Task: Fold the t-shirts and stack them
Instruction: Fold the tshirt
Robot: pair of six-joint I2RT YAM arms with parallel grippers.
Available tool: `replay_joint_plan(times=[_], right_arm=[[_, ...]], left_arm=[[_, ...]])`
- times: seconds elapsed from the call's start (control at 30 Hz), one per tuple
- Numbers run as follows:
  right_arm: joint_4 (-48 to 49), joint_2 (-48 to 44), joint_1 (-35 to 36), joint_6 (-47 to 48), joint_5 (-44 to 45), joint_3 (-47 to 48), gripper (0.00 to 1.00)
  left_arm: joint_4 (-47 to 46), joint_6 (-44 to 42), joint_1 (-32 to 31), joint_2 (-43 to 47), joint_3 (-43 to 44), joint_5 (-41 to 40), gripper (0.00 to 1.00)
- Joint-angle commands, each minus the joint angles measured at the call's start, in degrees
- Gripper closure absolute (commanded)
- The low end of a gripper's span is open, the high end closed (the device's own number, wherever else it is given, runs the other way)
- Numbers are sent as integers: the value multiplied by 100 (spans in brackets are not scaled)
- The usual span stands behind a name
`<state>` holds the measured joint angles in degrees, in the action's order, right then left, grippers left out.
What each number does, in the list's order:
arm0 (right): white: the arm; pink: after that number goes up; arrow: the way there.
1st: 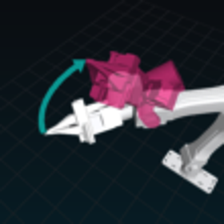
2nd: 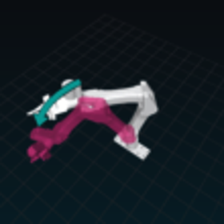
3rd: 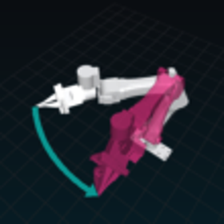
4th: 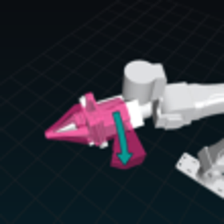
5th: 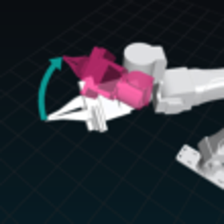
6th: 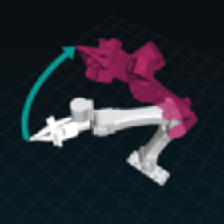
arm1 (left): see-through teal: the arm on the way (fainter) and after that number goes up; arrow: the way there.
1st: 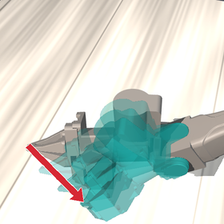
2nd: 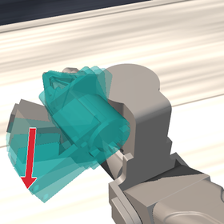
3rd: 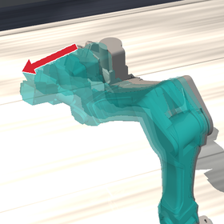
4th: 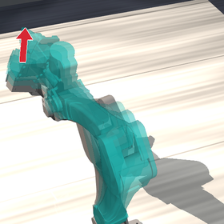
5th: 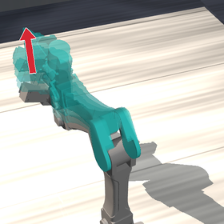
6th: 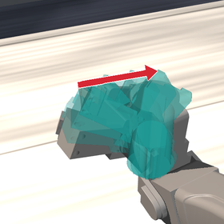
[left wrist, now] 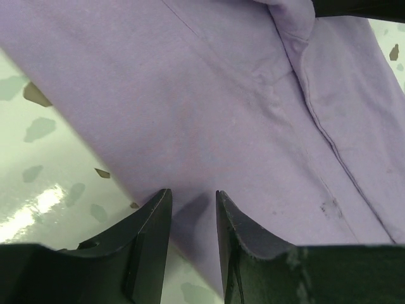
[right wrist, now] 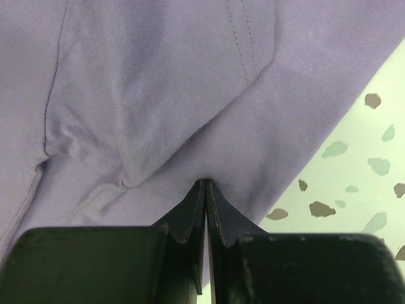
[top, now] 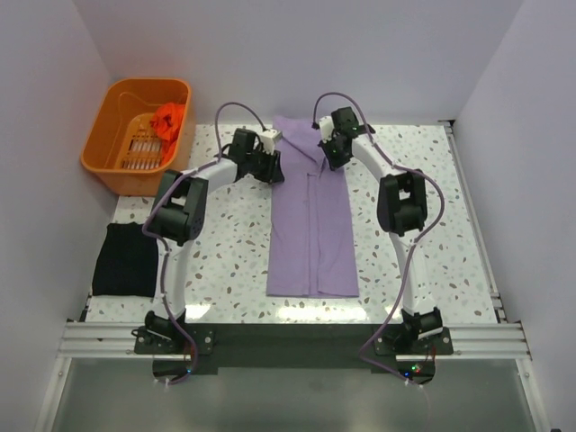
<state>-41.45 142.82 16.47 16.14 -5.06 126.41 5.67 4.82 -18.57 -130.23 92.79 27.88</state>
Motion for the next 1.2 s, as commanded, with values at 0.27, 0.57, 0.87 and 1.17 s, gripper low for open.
replay_joint_plan(times=[0.27, 0.57, 0.87, 1.17], right_arm=[[50, 185, -3, -331, 137, 384, 87], [260, -1650, -3, -34, -786, -97, 40], [-281, -4059, -3, 1625, -1846, -1844, 20], [-1772, -6271, 49, 4308, -2623, -5535, 21]], left_arm=[[251, -376, 310, -117, 328, 261, 55], [-295, -1243, 310, 1798, -585, 1342, 43], [1321, -4397, -15, 4522, -2481, 1738, 37], [1368, -5185, -1639, 6738, -5504, 1300, 36]])
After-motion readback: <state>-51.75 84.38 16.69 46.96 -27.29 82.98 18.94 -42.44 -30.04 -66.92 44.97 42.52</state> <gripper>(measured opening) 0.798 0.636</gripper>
